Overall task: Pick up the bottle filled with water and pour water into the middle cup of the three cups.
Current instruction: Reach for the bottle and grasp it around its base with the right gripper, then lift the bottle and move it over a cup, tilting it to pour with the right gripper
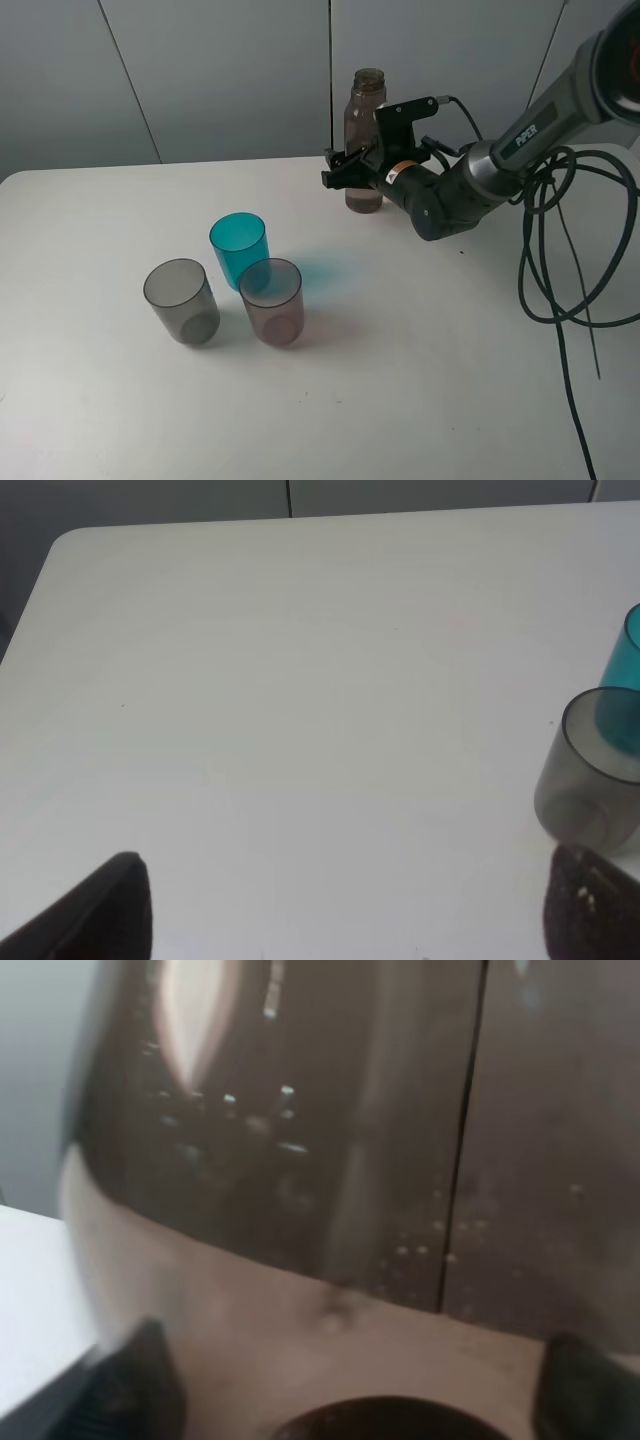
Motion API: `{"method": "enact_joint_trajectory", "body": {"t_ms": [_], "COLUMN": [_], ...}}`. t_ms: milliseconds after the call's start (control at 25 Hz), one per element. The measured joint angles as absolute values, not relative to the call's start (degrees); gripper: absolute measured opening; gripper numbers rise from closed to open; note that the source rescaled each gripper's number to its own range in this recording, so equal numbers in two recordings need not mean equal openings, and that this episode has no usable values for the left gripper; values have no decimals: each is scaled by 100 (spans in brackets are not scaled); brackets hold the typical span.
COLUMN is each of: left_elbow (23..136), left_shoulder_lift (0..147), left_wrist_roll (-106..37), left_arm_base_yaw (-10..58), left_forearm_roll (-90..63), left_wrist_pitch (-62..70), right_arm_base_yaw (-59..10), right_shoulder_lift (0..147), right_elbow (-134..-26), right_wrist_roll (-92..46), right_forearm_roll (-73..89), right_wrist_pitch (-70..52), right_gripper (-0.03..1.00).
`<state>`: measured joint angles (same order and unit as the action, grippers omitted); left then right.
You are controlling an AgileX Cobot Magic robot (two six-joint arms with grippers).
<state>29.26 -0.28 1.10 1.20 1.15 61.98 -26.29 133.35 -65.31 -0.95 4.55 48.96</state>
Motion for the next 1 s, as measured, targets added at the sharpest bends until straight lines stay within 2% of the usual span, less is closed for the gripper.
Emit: {"method": "enact_joint_trajectory", "body": {"t_ms": [40,80,600,1000], "left_elbow": [2926,2926,2926,2926], "left_shoulder_lift": [-28,-28,-28,-28], "left_wrist_roll": [110,110,110,110], "left_arm_base_yaw": [120,120,120,120], "left_forearm_roll": [115,115,115,115], "left_wrist_pitch": [6198,6198,6198,6198], "right_arm_base_yaw": [-2625,-2625,-2625,-2649], "right_shoulder_lift": [13335,13335,13300,12797], "right_elbow": [-6531,-6531,-6544,-6469], "right_wrist_roll": [-95,-95,-95,-253], "right_forearm_roll": [500,515,515,503], "right_wrist_pitch": [4896,4908,4783,4088], "right_gripper": [0,3,2,2]}}
